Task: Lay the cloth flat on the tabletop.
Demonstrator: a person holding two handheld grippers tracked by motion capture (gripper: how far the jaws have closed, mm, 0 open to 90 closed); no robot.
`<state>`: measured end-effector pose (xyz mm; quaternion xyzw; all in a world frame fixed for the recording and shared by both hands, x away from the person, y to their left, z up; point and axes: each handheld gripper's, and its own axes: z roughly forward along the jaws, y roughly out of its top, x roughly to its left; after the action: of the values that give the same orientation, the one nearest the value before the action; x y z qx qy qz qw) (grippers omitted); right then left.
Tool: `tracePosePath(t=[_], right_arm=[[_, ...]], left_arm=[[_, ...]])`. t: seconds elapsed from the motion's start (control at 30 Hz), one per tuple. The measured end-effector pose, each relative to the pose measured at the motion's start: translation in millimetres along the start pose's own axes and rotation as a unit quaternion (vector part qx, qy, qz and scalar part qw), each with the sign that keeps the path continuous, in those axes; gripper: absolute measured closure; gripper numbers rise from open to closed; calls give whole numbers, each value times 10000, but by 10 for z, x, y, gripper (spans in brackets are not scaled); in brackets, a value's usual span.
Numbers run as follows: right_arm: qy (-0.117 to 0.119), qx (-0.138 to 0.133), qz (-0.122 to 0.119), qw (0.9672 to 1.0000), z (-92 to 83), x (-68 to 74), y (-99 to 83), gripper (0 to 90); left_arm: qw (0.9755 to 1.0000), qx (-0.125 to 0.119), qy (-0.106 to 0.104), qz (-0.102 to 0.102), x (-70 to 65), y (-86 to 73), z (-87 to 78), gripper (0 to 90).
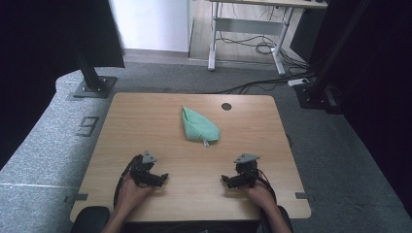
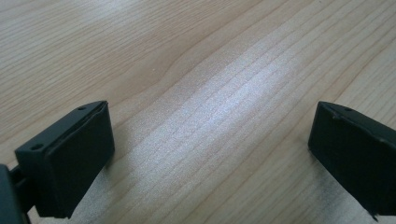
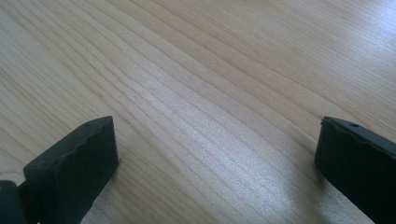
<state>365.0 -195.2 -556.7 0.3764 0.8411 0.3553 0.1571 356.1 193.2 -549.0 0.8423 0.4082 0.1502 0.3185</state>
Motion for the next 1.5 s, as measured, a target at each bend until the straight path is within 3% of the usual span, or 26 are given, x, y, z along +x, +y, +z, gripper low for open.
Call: tracePosePath(t=[0.93, 1.3, 1.5], right_arm=[[0, 1, -2, 10000, 0, 0, 0, 0], [5, 0, -2, 10000, -1, -1, -1, 0], [5, -1, -8, 10000, -1, -1, -1, 0]], left_arm=[[10000, -10, 15, -4, -12, 31, 27, 3], [9999, 11, -97, -82, 20, 79, 2, 74], [9998, -72, -164, -14, 17, 171, -22, 115]])
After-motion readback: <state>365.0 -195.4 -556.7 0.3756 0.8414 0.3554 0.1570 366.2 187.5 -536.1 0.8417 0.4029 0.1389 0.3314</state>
